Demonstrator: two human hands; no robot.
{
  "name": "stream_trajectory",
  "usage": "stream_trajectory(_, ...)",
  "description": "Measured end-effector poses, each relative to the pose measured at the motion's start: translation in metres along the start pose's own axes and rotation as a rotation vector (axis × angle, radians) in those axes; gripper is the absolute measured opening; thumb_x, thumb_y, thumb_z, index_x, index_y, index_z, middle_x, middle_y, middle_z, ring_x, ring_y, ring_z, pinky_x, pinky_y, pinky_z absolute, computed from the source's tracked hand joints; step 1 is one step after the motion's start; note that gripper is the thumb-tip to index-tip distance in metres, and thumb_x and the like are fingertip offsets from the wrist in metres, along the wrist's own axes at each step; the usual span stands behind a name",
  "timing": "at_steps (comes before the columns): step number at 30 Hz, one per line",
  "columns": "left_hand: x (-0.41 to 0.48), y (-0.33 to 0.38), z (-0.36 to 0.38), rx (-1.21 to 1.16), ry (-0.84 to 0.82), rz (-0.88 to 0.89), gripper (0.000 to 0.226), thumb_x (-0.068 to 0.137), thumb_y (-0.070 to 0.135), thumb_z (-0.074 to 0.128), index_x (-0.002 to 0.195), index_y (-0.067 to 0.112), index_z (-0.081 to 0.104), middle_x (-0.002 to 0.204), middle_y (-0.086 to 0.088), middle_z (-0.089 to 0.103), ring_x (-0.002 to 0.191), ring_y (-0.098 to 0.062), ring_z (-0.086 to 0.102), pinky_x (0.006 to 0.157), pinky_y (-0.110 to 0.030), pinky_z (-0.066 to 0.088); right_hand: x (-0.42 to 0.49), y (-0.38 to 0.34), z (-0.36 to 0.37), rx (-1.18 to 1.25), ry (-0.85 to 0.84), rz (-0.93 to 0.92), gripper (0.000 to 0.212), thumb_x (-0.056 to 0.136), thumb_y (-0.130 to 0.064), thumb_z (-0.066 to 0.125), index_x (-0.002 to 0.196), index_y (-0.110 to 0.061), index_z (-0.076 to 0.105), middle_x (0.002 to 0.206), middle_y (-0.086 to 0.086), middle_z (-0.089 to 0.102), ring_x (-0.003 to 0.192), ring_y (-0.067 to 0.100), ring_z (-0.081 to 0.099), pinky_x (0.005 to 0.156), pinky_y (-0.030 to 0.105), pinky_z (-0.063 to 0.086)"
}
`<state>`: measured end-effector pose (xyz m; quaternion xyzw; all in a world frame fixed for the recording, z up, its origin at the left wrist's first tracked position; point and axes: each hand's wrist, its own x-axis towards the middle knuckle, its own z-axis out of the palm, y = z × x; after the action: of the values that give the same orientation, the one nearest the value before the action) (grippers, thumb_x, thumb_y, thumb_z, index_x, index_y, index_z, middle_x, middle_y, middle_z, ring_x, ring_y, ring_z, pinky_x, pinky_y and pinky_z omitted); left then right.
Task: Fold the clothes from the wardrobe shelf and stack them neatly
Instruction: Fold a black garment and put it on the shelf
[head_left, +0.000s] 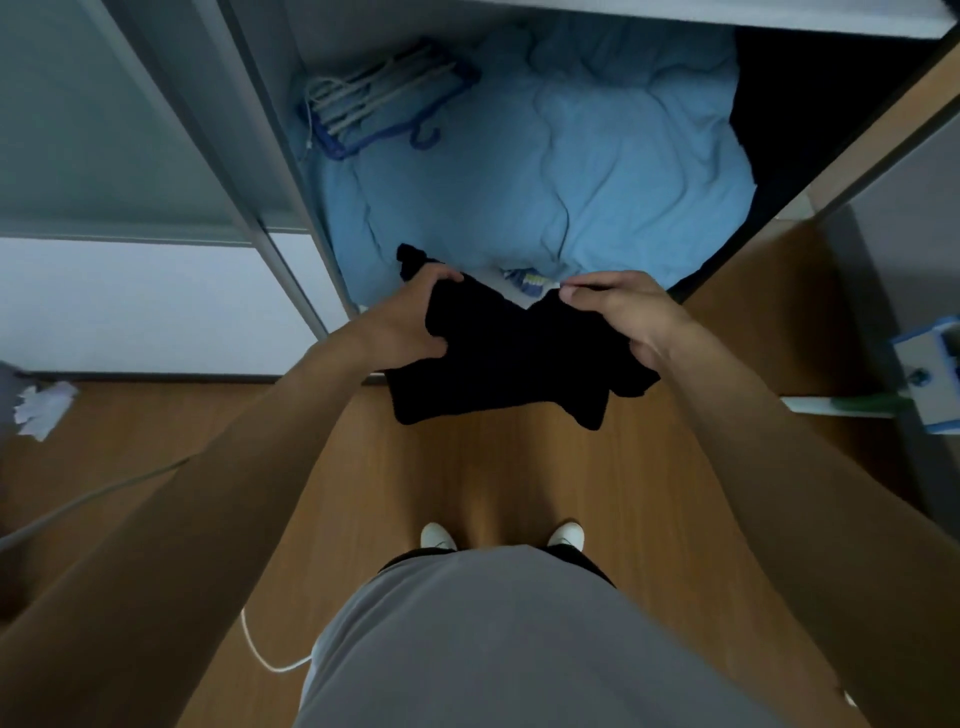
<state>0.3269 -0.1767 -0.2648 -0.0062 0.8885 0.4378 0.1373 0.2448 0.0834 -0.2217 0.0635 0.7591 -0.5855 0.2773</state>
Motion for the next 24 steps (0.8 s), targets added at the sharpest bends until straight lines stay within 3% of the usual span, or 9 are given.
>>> stream_trajectory(2, 0.0, 0.003, -0.014, -0.052, 0.116, -0.084, 0.062, 0.08, 0.013, 0.071, 0.131, 0.035, 0.042, 0.118, 0.006, 0.051, 0.102, -0.006, 0.054, 0.074, -0.006, 0.045, -0.005, -0.011, 0.007, -0.191, -0.128, -0.007, 0.057, 0.073, -0.029, 0.088, 0.124, -0.02, 0.064, 0.112, -0.001, 0.071, 0.091, 0.011, 0.072, 0.072, 0.014, 0.052)
stream_trajectory(4, 0.0, 0.008, -0.032, -0.148, 0.256, -0.156, 0.053, 0.079, 0.015, 0.071, 0.126, 0.033, 0.053, 0.112, 0.007, 0.057, 0.09, -0.001, 0.057, 0.063, -0.005, 0.044, -0.007, -0.02, 0.02, -0.649, -0.205, -0.065, 0.077, 0.07, -0.031, 0.089, 0.137, -0.02, 0.052, 0.123, -0.006, 0.058, 0.107, 0.011, 0.061, 0.086, 0.018, 0.047)
stream_trajectory(6, 0.0, 0.014, -0.052, -0.231, 0.338, -0.164, 0.047, 0.078, 0.013, 0.07, 0.12, 0.031, 0.06, 0.105, 0.006, 0.063, 0.078, 0.001, 0.064, 0.057, -0.009, 0.047, -0.003, -0.025, 0.036, -1.085, -0.186, -0.146, 0.065, 0.078, -0.02, 0.081, 0.134, -0.013, 0.05, 0.129, 0.004, 0.057, 0.116, 0.022, 0.056, 0.098, 0.032, 0.047)
stream_trajectory(8, -0.002, 0.02, -0.074, -0.22, 0.356, -0.14, 0.043, 0.077, 0.01, 0.07, 0.111, 0.034, 0.062, 0.097, 0.01, 0.065, 0.067, 0.005, 0.065, 0.052, -0.007, 0.046, 0.001, -0.039, 0.045, -1.252, 0.002, -0.218, 0.046, 0.086, -0.01, 0.065, 0.13, -0.014, 0.053, 0.129, 0.01, 0.059, 0.117, 0.029, 0.057, 0.097, 0.036, 0.048)
stream_trajectory(13, -0.002, 0.032, -0.132, 0.111, 0.253, -0.085, 0.058, 0.073, 0.016, 0.076, 0.12, 0.039, 0.053, 0.1, 0.023, 0.054, 0.086, 0.006, 0.056, 0.064, -0.006, 0.04, 0.019, -0.102, 0.034, -1.101, 0.392, -0.433, 0.042, 0.087, -0.009, 0.055, 0.124, -0.029, 0.064, 0.127, 0.009, 0.055, 0.126, 0.033, 0.045, 0.1, 0.043, 0.038)
stream_trajectory(16, 0.005, 0.042, -0.159, 0.248, 0.237, -0.098, 0.077, 0.072, 0.016, 0.079, 0.138, 0.028, 0.043, 0.112, 0.007, 0.053, 0.097, -0.012, 0.055, 0.08, -0.021, 0.043, 0.028, -0.145, 0.027, -0.884, 0.406, -0.535, 0.045, 0.087, -0.007, 0.051, 0.122, -0.031, 0.066, 0.129, 0.011, 0.053, 0.124, 0.033, 0.05, 0.102, 0.045, 0.046)
stream_trajectory(19, 0.013, 0.061, -0.179, 0.343, 0.28, -0.08, 0.081, 0.071, 0.017, 0.079, 0.141, 0.022, 0.039, 0.115, 0.002, 0.052, 0.104, -0.02, 0.054, 0.09, -0.033, 0.046, 0.031, -0.178, 0.023, -0.717, 0.353, -0.61, 0.047, 0.086, 0.0, 0.045, 0.12, -0.024, 0.065, 0.127, 0.009, 0.06, 0.116, 0.026, 0.058, 0.098, 0.041, 0.05)
stream_trajectory(21, 0.017, 0.076, -0.191, 0.362, 0.349, -0.051, 0.069, 0.073, 0.022, 0.076, 0.135, 0.021, 0.046, 0.111, 0.001, 0.056, 0.1, -0.019, 0.056, 0.085, -0.032, 0.047, 0.033, -0.191, 0.023, -0.51, 0.33, -0.618, 0.044, 0.088, 0.002, 0.041, 0.119, -0.021, 0.062, 0.12, 0.005, 0.063, 0.109, 0.024, 0.061, 0.087, 0.038, 0.055)
stream_trajectory(24, 0.021, 0.095, -0.205, 0.401, 0.54, -0.004, 0.037, 0.079, 0.035, 0.068, 0.112, 0.028, 0.054, 0.1, 0.003, 0.059, 0.089, -0.018, 0.058, 0.075, -0.032, 0.049, 0.034, -0.206, 0.025, -0.113, 0.249, -0.524, 0.033, 0.094, -0.003, 0.038, 0.111, -0.025, 0.055, 0.109, 0.002, 0.06, 0.096, 0.021, 0.061, 0.051, 0.03, 0.057)
